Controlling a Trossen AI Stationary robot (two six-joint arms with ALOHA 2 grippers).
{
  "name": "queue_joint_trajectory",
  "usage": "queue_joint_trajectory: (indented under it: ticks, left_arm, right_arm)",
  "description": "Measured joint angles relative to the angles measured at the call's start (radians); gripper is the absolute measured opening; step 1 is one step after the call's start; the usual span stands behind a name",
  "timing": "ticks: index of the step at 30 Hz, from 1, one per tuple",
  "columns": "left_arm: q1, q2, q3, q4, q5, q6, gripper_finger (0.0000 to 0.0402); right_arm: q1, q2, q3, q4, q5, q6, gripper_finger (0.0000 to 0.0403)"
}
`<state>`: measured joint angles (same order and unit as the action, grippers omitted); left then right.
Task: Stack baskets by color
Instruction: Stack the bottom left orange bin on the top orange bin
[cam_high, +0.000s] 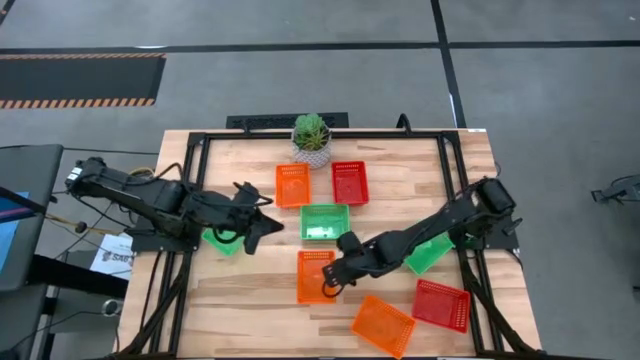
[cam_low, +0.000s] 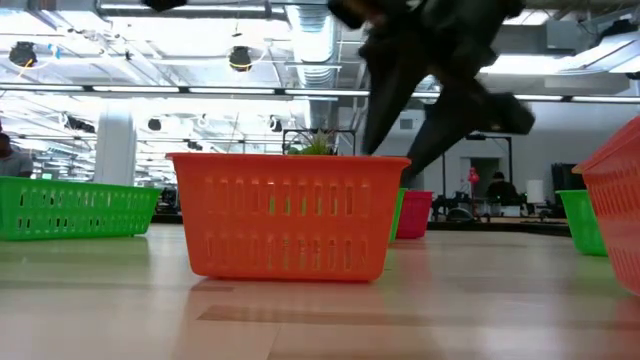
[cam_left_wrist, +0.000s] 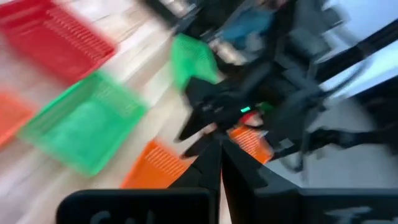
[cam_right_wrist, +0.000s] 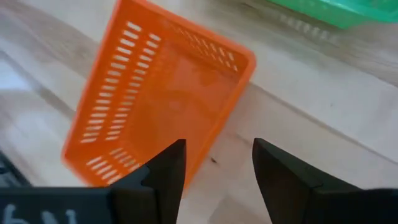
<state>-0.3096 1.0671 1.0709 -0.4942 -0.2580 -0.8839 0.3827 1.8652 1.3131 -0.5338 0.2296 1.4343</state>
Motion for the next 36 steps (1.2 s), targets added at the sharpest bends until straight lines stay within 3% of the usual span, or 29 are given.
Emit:
queue_joint_trajectory:
  ticks: [8, 16, 27, 34, 36]
  left_arm:
    - [-0.005, -0.015, 0.000, -0.027, -0.011, -0.018, 0.0000]
    - [-0.007, -0.006, 0.000, -0.044, -0.012, -0.019, 0.0000]
    - [-0.007, -0.003, 0.000, -0.073, -0.009, -0.020, 0.0000]
    - [-0.007, -0.003, 0.000, -0.080, 0.046, -0.032, 0.0000]
    - [-0.007, -0.004, 0.000, -0.094, 0.057, -0.047, 0.0000]
  right_arm:
    - [-0.012, 0.085, 0.061, -0.078, -0.016, 0.025, 0.0206]
    - [-0.004, 0.123, 0.071, -0.038, -0.026, 0.051, 0.0185]
    - [-0.006, 0.120, 0.071, -0.041, -0.047, 0.034, 0.0101]
    - [-0.006, 0.116, 0.071, -0.036, -0.057, -0.010, 0.0017]
    - [-0.006, 0.101, 0.071, -0.037, -0.064, -0.026, 0.0012]
